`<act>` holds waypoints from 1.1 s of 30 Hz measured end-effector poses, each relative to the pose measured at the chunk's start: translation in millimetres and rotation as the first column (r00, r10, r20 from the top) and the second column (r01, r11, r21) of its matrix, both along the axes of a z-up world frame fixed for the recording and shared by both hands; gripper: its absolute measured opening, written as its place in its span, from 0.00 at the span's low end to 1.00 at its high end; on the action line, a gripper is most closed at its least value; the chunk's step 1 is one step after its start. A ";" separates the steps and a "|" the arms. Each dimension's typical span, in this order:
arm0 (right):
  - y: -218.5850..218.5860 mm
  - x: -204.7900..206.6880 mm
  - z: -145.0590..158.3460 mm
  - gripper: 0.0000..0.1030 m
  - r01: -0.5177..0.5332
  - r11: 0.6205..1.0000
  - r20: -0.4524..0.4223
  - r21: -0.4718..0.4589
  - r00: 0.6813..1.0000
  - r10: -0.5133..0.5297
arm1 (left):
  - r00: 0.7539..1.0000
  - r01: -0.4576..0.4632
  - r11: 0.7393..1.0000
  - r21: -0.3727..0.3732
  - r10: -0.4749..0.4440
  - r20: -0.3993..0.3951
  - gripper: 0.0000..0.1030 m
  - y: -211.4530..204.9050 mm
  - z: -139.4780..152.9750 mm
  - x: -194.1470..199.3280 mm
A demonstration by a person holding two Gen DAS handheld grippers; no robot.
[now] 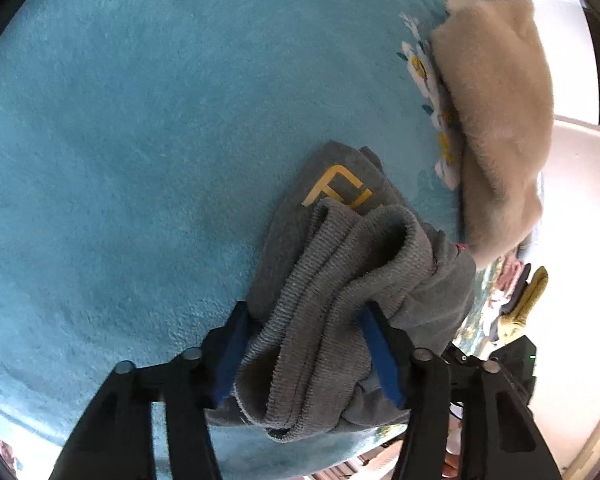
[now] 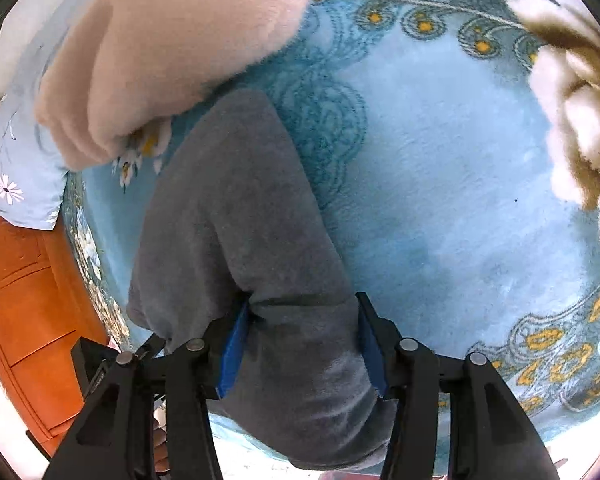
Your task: Fold clothes
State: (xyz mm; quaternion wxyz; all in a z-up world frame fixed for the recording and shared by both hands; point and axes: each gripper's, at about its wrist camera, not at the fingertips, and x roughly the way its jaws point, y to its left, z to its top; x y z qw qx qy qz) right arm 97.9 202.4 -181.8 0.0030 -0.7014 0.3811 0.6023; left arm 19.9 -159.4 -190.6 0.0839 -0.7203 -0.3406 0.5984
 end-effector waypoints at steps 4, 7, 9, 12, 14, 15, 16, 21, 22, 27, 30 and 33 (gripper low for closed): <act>-5.3 0.2 13.2 0.32 -0.020 0.999 -0.014 0.031 1.000 0.020 | 0.999 0.030 0.999 -0.044 -0.031 -0.027 0.36 12.3 11.4 -0.2; -6.2 0.3 30.2 0.27 -0.022 0.999 -0.042 0.028 0.999 0.024 | 0.999 0.030 0.999 -0.041 -0.032 -0.038 0.32 18.8 22.9 -0.2; -9.9 -1.3 44.8 0.25 -0.035 0.999 -0.061 0.028 0.997 0.036 | 0.998 0.038 0.999 -0.036 -0.040 -0.053 0.31 14.6 32.7 0.4; -14.8 -2.7 69.4 0.24 -0.056 0.998 -0.091 0.034 0.994 0.059 | 0.995 0.057 0.998 -0.025 -0.059 -0.081 0.30 5.6 54.2 6.1; -15.6 -4.3 86.6 0.24 -0.069 0.997 -0.113 0.038 0.991 0.072 | 0.993 0.062 0.998 -0.014 -0.063 -0.100 0.30 -8.5 67.7 13.7; -16.3 -6.4 96.9 0.24 -0.074 0.996 -0.125 0.042 0.989 0.079 | 0.992 0.057 0.998 -0.003 -0.057 -0.109 0.30 -8.7 74.1 15.1; -16.4 -10.7 104.6 0.24 -0.079 0.996 -0.137 0.047 0.987 0.085 | 0.992 0.051 0.999 0.009 -0.050 -0.117 0.29 -9.3 80.5 16.8; -19.1 -20.4 156.4 0.24 -0.083 0.995 -0.207 0.051 0.974 0.092 | 0.984 0.038 0.997 0.060 -0.027 -0.175 0.29 -4.0 123.5 18.8; -16.4 -20.1 165.1 0.24 -0.081 0.995 -0.223 0.049 0.971 0.090 | 0.981 0.042 0.997 0.065 -0.029 -0.189 0.29 -3.1 133.8 19.8; 7.8 -12.1 208.7 0.24 -0.067 0.997 -0.308 0.029 0.948 0.072 | 0.962 0.071 0.995 0.065 -0.051 -0.269 0.29 15.8 188.7 22.7; 23.2 -11.1 226.1 0.24 -0.071 0.997 -0.356 0.014 0.932 0.071 | 0.946 0.073 0.996 0.049 -0.054 -0.319 0.29 40.3 212.1 24.2; 51.3 -7.7 245.3 0.24 -0.084 0.996 -0.403 -0.008 0.912 0.074 | 0.932 0.046 0.998 0.039 -0.029 -0.361 0.29 66.6 234.9 36.9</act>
